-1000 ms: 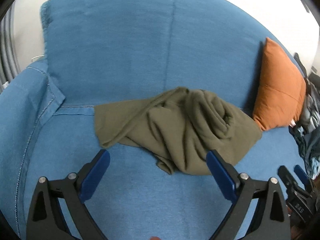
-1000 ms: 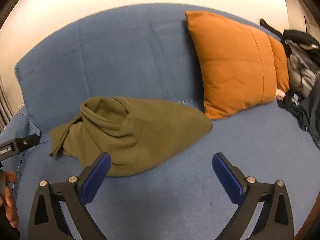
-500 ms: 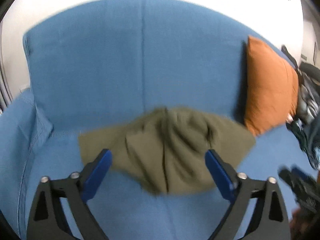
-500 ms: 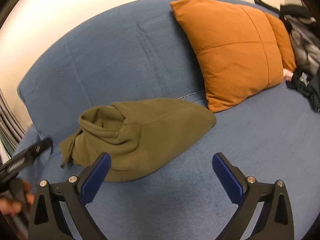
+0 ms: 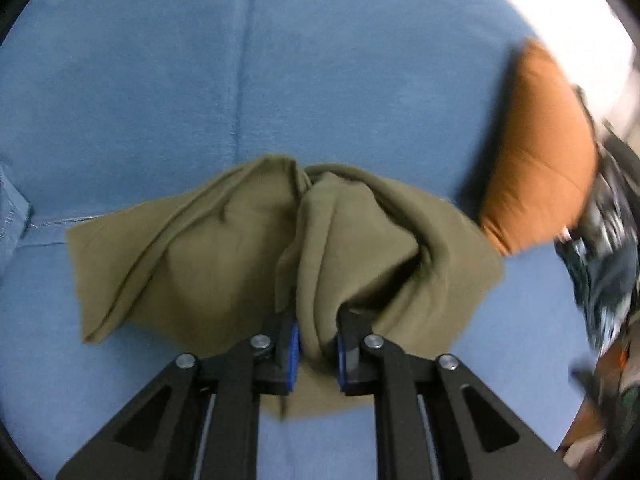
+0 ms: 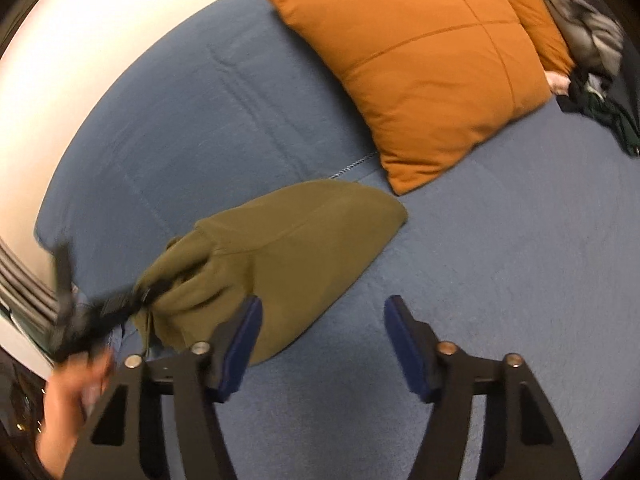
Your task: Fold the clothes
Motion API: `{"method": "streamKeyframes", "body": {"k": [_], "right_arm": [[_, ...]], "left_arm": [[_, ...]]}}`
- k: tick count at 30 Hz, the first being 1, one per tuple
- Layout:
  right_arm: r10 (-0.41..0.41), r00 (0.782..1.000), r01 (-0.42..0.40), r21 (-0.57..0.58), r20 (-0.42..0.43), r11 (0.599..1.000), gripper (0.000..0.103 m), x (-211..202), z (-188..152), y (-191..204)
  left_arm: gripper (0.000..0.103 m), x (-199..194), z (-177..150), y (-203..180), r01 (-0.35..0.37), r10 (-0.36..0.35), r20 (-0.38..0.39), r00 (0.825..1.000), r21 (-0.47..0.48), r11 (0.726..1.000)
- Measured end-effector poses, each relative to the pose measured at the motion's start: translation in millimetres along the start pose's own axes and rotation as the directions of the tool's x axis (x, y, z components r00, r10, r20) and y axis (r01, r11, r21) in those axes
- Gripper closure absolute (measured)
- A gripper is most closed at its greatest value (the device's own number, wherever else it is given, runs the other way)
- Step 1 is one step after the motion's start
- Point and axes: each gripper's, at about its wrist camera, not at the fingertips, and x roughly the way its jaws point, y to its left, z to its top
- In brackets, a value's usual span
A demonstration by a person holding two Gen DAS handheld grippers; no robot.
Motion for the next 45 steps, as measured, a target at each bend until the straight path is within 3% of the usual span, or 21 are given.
{"method": "streamKeyframes", "body": {"k": [2,5,7,9,11,13,15,17,20,22,24,27,32,35,36,37,38,40,43,45], "right_arm": [[-0.001,1.0,0.001,0.031,0.002,1.0,0.04,-0.7,-0.4,-5.3],[-0.007,1.0,0.007,0.06,0.001,0.998,0.04,-0.3,-1.8,-8.8],[-0.01,1.0,0.01,0.078,0.003,0.997,0.04,-0.1,-2.9,-11.3],[-0.016,1.0,0.015,0.088,0.007,0.996,0.04,0.1,-2.0,-14.5],[-0.037,0.999,0.036,0.085,0.019,0.996,0.04,-2.1,0.8,-19.1],[-0.059,0.998,0.056,0.082,0.036,0.995,0.04,-4.7,4.6,-25.1],[-0.092,0.995,0.088,0.087,0.041,0.992,0.04,-5.3,6.9,-33.8],[-0.099,0.995,0.096,0.107,0.022,0.99,0.04,-0.4,6.1,-39.7],[-0.077,0.997,0.079,0.09,-0.021,0.993,0.04,9.6,3.4,-30.8],[-0.054,0.998,0.056,0.036,-0.041,0.998,0.04,16.4,3.2,-13.3],[-0.034,0.997,0.03,-0.05,-0.072,0.998,0.04,27.9,-4.7,7.5],[-0.077,0.985,0.044,-0.208,-0.156,0.977,0.04,54.7,-24.6,36.5],[-0.174,0.963,0.101,-0.324,-0.204,0.941,0.04,89.8,-43.9,57.8],[-0.202,0.954,0.119,-0.337,-0.222,0.934,0.04,103.4,-49.0,61.5],[-0.193,0.954,0.11,-0.331,-0.231,0.937,0.043,105.5,-49.1,61.8],[-0.182,0.954,0.099,-0.324,-0.238,0.941,0.062,107.0,-48.9,62.0],[-0.182,0.953,0.099,-0.32,-0.241,0.942,0.075,107.7,-48.6,62.0],[-0.173,0.955,0.09,-0.32,-0.241,0.943,0.092,106.4,-48.0,62.1],[-0.174,0.963,0.108,-0.299,-0.204,0.948,0.095,98.0,-42.0,55.8],[-0.181,0.973,0.144,-0.237,-0.142,0.961,0.096,83.5,-29.7,42.6]], "left_arm": [[0.09,-24.2,-33.5,-10.8,0.024,-0.026,0.021,0.999,0.068,0.997],[0.091,-37.2,-75.7,-34.4,0.087,-0.085,-0.018,0.996,0.098,0.991],[0.092,-33.7,-97.3,-60.6,0.165,-0.155,-0.076,0.985,0.14,0.976],[0.092,-23.7,-115.5,-92.4,0.256,-0.228,-0.155,0.961,0.193,0.947],[0.092,-13.3,-134.0,-120.8,0.307,-0.244,-0.25,0.937,0.255,0.917],[0.093,1.4,-145.6,-130.6,0.362,-0.257,-0.384,0.887,0.231,0.903],[0.091,11.7,-150.8,-129.5,0.36,-0.225,-0.469,0.854,0.22,0.907],[0.087,11.4,-146.6,-121.9,0.341,-0.185,-0.503,0.844,0.239,0.909],[0.081,-11.9,-116.7,-85.9,0.338,-0.26,-0.421,0.869,0.122,0.933],[0.079,-32.4,-94.4,-60.0,0.296,-0.256,-0.316,0.913,0.085,0.951],[0.078,-45.1,-78.3,-37.8,0.216,-0.196,-0.223,0.955,0.071,0.974],[0.078,-56.1,-69.6,-7.2,0.104,-0.104,-0.143,0.984,-0.007,0.995],[0.078,-41.1,-58.7,42.8,0.035,-0.053,-0.146,0.988,-0.125,0.992],[0.077,-23.3,-53.4,28.5,0.025,-0.044,-0.144,0.989,-0.13,0.991],[0.077,-18.0,-52.2,21.7,0.026,-0.044,-0.144,0.989,-0.122,0.992],[0.077,-16.3,-50.9,19.8,0.021,-0.035,-0.141,0.989,-0.1,0.995],[0.077,-15.7,-49.3,19.0,0.009,-0.018,-0.134,0.991,-0.072,0.997],[0.075,-18.1,-46.8,20.3,-0.029,0.027,-0.114,0.993,-0.016,0.999],[0.058,-19.7,-40.7,26.3,-0.076,0.078,-0.077,0.994,0.032,0.997],[0.055,-19.5,-35.4,34.0,-0.098,0.1,-0.065,0.993,0.038,0.994]]}}
